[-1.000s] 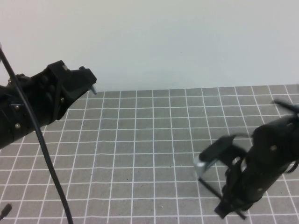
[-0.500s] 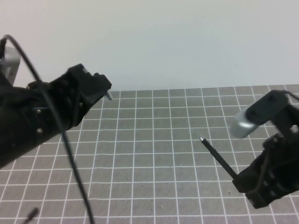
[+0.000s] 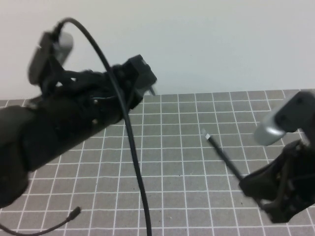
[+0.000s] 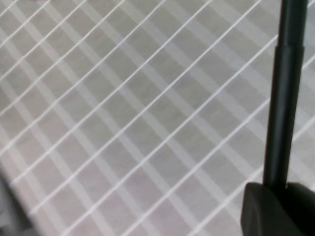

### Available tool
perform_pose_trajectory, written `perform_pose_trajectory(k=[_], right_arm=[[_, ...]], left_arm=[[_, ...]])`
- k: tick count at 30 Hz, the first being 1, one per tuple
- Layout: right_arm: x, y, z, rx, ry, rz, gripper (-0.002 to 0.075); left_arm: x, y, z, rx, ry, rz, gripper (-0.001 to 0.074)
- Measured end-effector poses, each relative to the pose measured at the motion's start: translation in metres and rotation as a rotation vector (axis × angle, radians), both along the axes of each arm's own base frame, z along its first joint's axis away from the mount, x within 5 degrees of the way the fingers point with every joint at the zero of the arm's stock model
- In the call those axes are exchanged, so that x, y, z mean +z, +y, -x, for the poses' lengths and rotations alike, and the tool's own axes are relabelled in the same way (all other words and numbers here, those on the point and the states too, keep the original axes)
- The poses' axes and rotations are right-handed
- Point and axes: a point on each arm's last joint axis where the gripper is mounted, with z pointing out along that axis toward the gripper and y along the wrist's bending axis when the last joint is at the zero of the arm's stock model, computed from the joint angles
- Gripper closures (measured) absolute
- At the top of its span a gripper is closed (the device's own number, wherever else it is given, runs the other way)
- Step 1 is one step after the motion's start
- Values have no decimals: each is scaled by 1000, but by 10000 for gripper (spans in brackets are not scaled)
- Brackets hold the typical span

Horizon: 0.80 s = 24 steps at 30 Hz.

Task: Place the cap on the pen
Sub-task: Put the cap on the pen

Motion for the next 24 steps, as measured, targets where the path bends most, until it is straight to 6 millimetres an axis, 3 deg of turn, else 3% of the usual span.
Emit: perform_pose_trajectory(k=[6,11,15,24], right_arm=[[1,-4,-1,6,-53,50,669],[4,-1,-1,-11,-42,-13,669],[4,2,1,-13,0,-54,669],[7,4,1,-18,0,-95,669]], left_arm=[[-22,-20,-10,-80,132,56,659],[-35,-31,-14,-155,164,39,659],[-33,-30,-15,-161,115,-11,659],[-2,-34,-20,-183,-28,-33,659]])
